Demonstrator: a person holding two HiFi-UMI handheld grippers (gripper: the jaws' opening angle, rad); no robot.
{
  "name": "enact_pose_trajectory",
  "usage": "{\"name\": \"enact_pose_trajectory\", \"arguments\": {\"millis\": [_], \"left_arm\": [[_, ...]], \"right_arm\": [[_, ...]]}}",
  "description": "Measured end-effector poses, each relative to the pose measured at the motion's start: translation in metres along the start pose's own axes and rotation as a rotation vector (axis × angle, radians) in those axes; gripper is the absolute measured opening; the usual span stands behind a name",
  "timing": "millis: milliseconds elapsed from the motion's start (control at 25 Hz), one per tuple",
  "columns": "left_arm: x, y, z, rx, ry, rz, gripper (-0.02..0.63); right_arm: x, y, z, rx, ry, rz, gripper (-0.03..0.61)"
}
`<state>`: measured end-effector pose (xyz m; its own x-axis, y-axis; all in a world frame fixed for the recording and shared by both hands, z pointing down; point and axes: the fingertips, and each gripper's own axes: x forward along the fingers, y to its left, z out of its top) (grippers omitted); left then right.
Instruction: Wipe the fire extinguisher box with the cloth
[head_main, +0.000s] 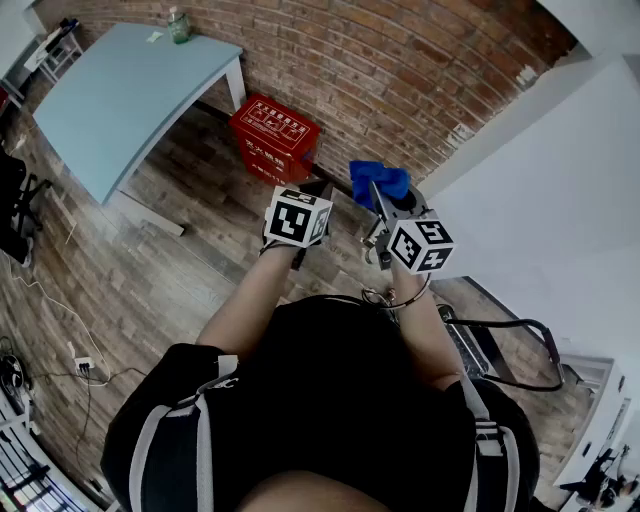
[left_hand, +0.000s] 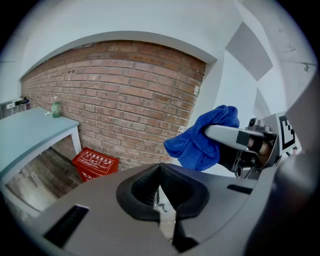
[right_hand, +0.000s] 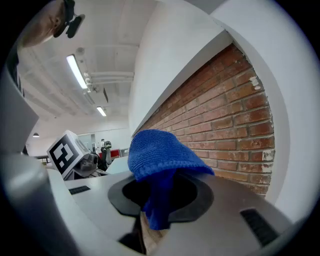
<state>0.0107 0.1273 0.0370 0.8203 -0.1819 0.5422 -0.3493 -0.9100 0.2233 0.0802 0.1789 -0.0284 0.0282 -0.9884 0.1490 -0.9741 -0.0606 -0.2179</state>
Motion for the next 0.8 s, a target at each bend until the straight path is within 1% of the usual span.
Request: {"name": "enact_pose_trajectory", "arguments": {"millis": [160, 360, 480, 600, 680, 800], "left_arm": [[0.007, 0.023, -0.009, -0.024, 0.021, 0.003, 0.008], [0.023, 0.038, -0.016, -0.048, 0.052, -0.001, 0.008], [0.036, 0.056, -0.013, -0.069, 0.06, 0.017, 0.008], [0.054, 0.076, -0.011, -0.097, 0.069, 0.048, 0.008], [0.07, 0.094, -0.009, -0.118, 0.079, 0.072, 0.008], [0.091, 0.13, -0.003, -0.163, 0.104, 0.118, 0.008]], "right_arm": [[0.019, -0.005, -0.009, 0.027, 0.021, -0.018, 0.103], [0.04, -0.014, -0.02, 0.05, 0.058, -0.025, 0.103], [0.061, -0.021, -0.024, 0.053, 0.077, -0.005, 0.103], [0.089, -0.039, -0.031, 0.072, 0.092, 0.017, 0.103], [0.115, -0.054, -0.033, 0.09, 0.088, 0.042, 0.103], [0.163, -0.073, -0.033, 0.084, 0.101, 0.089, 0.103]]}}
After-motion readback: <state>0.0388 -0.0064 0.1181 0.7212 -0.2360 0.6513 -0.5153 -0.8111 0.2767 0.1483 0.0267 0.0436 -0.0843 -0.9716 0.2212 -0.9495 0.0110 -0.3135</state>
